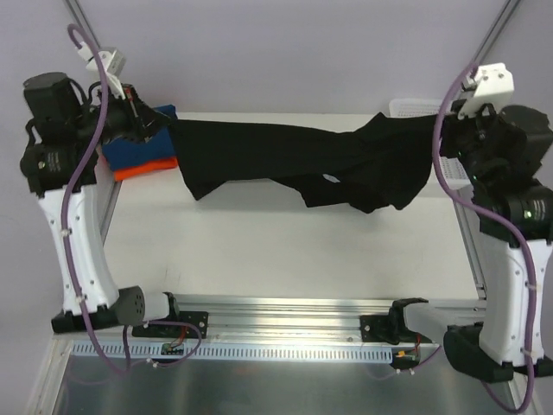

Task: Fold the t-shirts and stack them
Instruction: Flatten the tshirt out

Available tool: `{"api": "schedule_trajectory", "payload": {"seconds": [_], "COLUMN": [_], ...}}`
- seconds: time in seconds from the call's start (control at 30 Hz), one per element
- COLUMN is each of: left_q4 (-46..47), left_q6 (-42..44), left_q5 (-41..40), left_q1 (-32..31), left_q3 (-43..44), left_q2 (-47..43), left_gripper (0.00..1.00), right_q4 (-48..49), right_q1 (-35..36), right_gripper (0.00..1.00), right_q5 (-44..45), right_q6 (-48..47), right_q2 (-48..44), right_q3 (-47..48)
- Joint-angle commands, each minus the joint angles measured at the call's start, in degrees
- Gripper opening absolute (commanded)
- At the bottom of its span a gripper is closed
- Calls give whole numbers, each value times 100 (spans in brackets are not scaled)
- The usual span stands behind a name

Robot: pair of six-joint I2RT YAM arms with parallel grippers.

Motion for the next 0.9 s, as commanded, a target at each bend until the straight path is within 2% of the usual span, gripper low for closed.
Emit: {"api": "schedule_trajectory", "payload": {"seconds": [0.0,0.27,0.5,0.63,0.77,0.87], "left_q4": [58,234,743,981,1086,1209], "left_q6": [232,487,303,346,566,785], "left_q5": [-249,-690,-1287,-1498,-1507,-1288], "left_q1": [7,7,15,7,7,15], "left_q3": [438,702,1149,1309,958,186], "left_q2": [-778,-1947,-2387,-2291,-2177,-2212], "left_gripper": [0,0,0,0,0,0], "right_q4": [953,1208,1191,1717,1946,2166], "right_q1": [-27,-27,-27,-27,-27,-27], "right_gripper": [0,0,1,0,0,0], "right_q5": [74,135,223,223,214,21], "right_q6": [-184,-175,-281,-623,-554,-335], "right_q2": [-875,-2114,-2152,-2143,-2029,-1950], "right_q3": [-381,-287,679,567,216,-399]}}
